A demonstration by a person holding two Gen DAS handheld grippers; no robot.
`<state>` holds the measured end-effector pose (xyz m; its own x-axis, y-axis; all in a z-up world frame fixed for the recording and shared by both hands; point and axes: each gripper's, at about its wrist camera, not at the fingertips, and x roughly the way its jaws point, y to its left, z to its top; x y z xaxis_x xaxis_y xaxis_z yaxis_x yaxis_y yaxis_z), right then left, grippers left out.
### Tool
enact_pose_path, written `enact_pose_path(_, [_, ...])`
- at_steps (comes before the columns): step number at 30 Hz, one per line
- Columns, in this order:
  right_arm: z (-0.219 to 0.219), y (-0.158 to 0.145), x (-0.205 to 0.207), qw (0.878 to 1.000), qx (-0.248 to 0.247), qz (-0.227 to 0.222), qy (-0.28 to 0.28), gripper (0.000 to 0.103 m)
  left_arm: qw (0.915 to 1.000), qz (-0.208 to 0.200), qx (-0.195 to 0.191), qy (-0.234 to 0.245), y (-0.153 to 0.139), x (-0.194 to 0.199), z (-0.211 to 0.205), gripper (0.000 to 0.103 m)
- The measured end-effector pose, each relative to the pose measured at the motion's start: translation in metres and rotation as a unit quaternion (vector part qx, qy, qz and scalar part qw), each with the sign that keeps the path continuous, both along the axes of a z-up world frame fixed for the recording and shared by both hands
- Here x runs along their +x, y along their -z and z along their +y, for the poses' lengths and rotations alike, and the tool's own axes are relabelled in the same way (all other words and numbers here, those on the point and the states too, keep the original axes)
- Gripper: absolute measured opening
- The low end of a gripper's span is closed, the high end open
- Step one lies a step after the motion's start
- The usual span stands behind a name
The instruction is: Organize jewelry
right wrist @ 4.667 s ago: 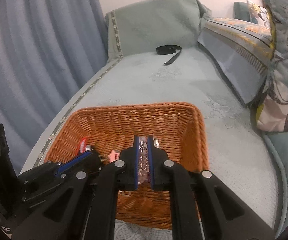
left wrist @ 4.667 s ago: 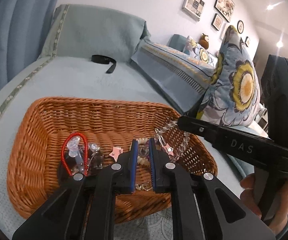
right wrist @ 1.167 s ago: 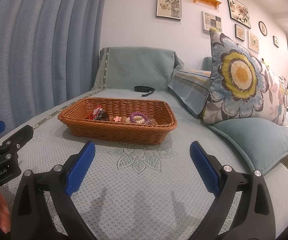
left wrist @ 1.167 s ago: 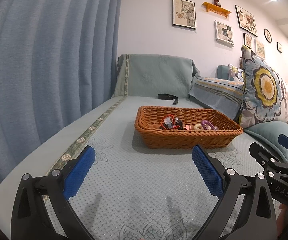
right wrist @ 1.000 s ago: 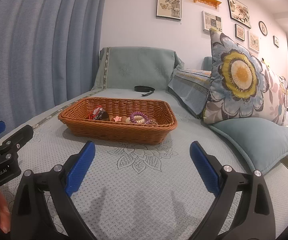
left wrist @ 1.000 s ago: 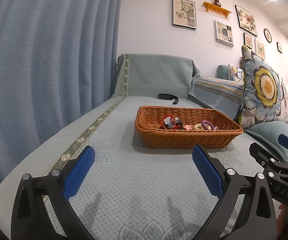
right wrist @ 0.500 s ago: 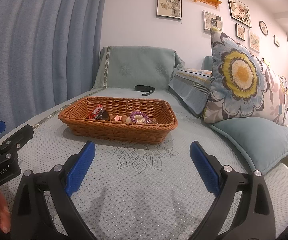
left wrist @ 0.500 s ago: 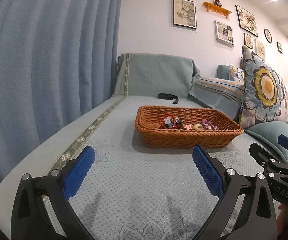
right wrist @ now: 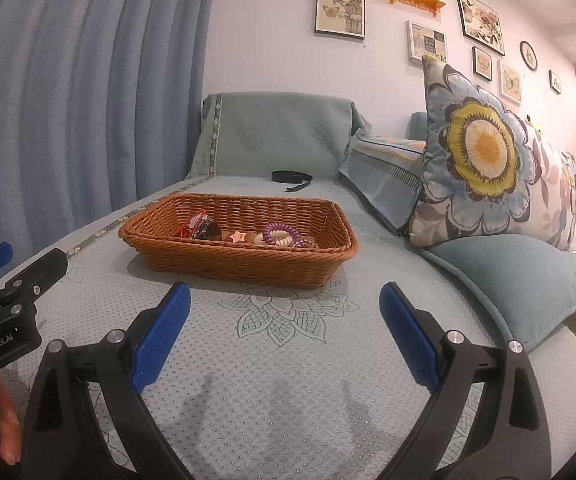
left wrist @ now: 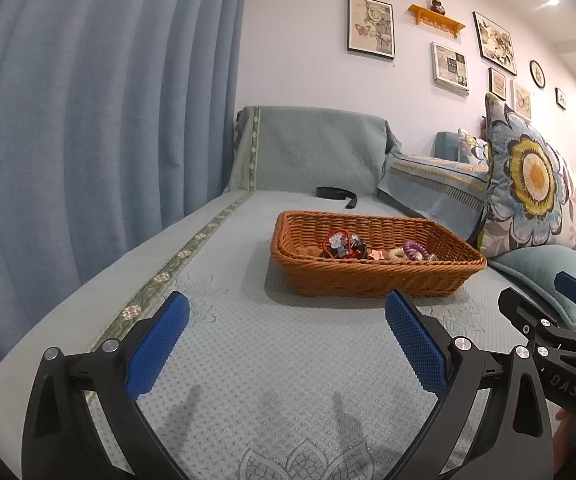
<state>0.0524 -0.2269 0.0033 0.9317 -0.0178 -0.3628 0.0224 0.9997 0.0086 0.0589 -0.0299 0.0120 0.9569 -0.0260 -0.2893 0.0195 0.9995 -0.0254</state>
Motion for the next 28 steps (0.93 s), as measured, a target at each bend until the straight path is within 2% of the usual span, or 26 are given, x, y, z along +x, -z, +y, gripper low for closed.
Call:
enact_pose_path(23, [-0.0010,0.0006,-0.0002,1.000,0.005,0.003,-0.002,0.091,1.0000,0.001,-0.001,0.002,-0.0029,0.0016,0.0041,0.095])
enact_pose_path(28, [-0.0008,0.0005,-0.0002,1.000,0.005,0.003,-0.002,0.091,0.9999,0.007,-0.013,0.002,-0.0022,0.0040,0.0094,0.095])
